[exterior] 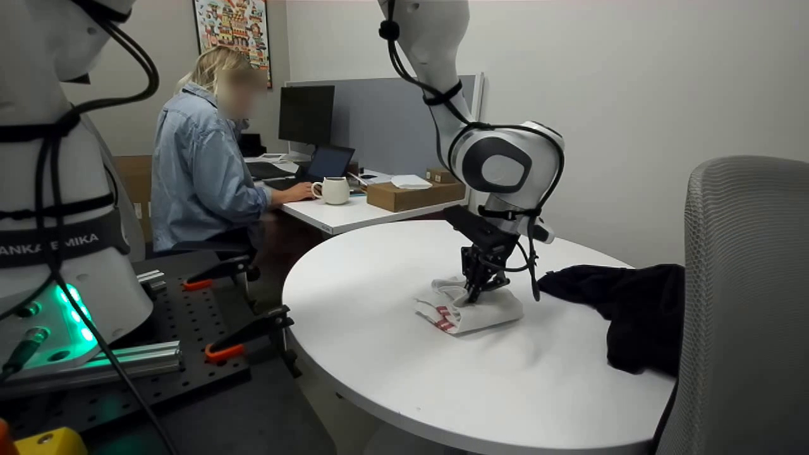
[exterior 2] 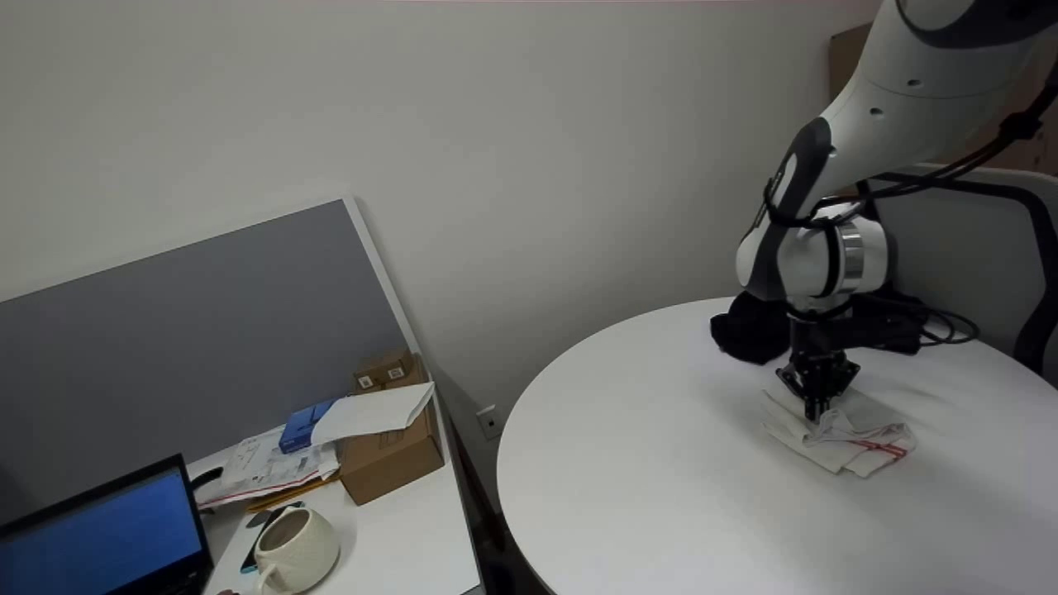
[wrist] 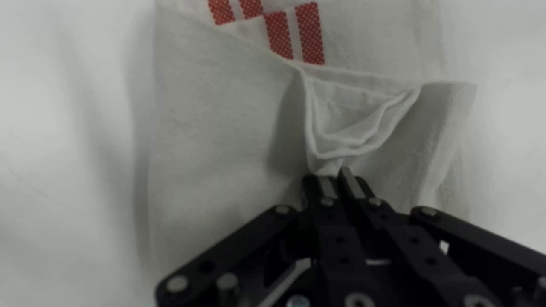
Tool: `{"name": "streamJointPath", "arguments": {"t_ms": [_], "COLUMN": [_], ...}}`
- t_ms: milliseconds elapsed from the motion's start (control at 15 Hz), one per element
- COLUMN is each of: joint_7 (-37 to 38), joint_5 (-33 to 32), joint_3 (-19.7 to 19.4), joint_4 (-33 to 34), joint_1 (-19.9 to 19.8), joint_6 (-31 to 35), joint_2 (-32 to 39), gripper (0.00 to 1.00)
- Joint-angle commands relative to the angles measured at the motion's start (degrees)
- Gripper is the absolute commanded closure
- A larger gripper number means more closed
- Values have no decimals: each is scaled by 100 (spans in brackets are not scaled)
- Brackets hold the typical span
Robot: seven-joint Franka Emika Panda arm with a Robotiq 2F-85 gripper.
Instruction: Wipe the table with the white towel
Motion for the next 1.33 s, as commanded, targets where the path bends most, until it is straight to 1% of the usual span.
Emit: {"name": "streamJointPath", "arguments": {"t_ms": [0,133,267,400,533,667,800,933,1067,1267], "joint_7": [-510,-936,-1315,-1360,-1111,-643,-197,205,458,733], "joint_5": [-106,-106,-38,-18,-93,-385,-637,-570,-479,-331], "joint_3": [86,313,623,912,1055,825,545,388,236,-41], "joint_4": [-1378,-1966,-2439,-2720,-2435,-1681,-1051,-562,-55,279], "joint_1": [-25,-24,3,234,512,986,1310,1333,1247,944], "joint_6": [606,763,976,1433,1646,1456,1148,622,175,-92], "joint_2": [-485,-834,-1049,-1050,-761,-233,98,231,404,444], "gripper": [98,98,98,98,98,98,98,98,98,98]}}
